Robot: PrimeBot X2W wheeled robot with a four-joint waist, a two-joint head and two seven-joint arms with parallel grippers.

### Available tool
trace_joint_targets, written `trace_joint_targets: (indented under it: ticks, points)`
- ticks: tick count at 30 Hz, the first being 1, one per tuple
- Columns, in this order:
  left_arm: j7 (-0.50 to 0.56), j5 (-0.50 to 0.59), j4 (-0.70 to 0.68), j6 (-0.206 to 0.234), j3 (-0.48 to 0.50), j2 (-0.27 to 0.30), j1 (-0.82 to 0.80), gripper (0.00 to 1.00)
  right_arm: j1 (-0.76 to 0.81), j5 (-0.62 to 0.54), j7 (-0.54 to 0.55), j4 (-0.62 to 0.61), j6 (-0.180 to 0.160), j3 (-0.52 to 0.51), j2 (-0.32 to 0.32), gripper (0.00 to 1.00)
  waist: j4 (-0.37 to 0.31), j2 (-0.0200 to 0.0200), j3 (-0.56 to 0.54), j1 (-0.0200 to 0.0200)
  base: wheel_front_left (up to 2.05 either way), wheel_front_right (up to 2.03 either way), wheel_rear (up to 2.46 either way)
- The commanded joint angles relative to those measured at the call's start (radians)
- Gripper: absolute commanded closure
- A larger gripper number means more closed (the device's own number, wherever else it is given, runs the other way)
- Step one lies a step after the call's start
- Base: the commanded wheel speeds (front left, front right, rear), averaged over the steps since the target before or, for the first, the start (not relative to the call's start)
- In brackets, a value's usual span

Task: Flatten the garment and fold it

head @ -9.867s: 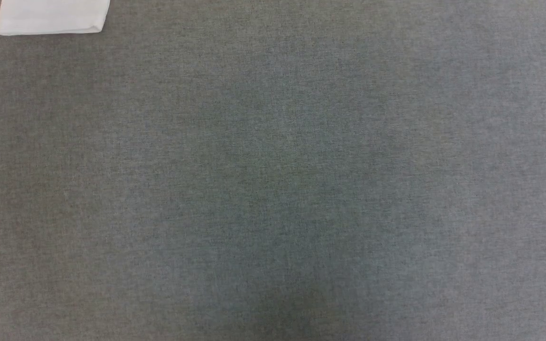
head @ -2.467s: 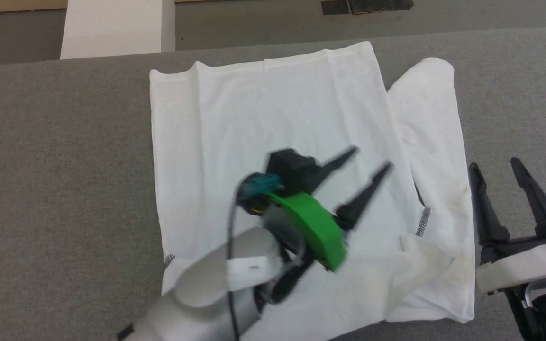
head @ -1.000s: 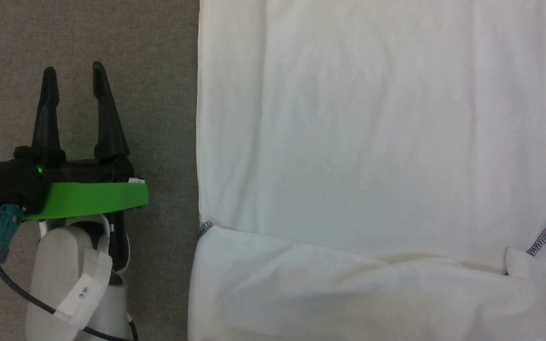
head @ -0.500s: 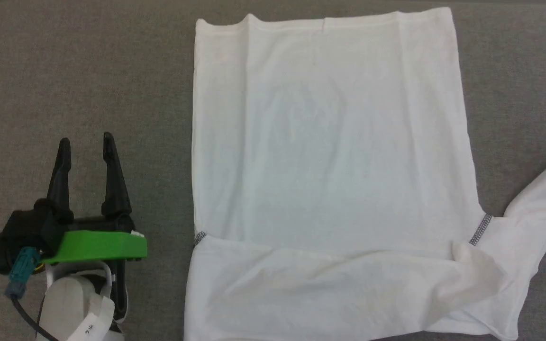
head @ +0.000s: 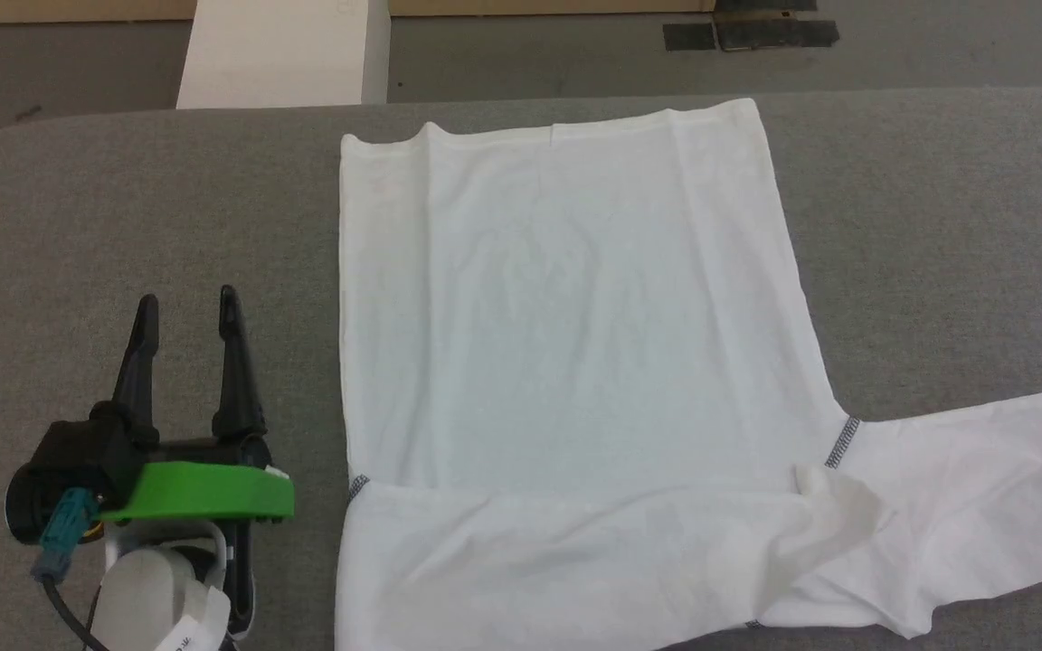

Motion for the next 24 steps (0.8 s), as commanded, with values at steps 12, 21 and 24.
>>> trace_joint_targets:
  ticks: [12,21,24]
  points:
    - [-0.004,-0.003,0.012,-0.009,-0.02,-0.005,0.009,0.0,0.244,0.076,0.279,-0.626,-0.002,0.415,0.182,1.0,0.014,-0.0001,-0.004,0.0001,0.0,0.0,0.0]
    - [-0.004,-0.001,0.019,-0.011,-0.026,-0.005,-0.006,0.0,0.165,0.078,0.324,-0.623,-0.002,1.002,0.186,1.0,0.021,-0.0001,0.001,0.0001,0.0,0.0,0.0]
    - [-0.004,-0.006,0.024,-0.012,-0.04,-0.005,-0.015,0.0,0.102,0.081,0.298,-0.51,-0.002,1.138,0.201,1.0,0.039,-0.0001,0.008,0.0001,0.0,0.0,0.0]
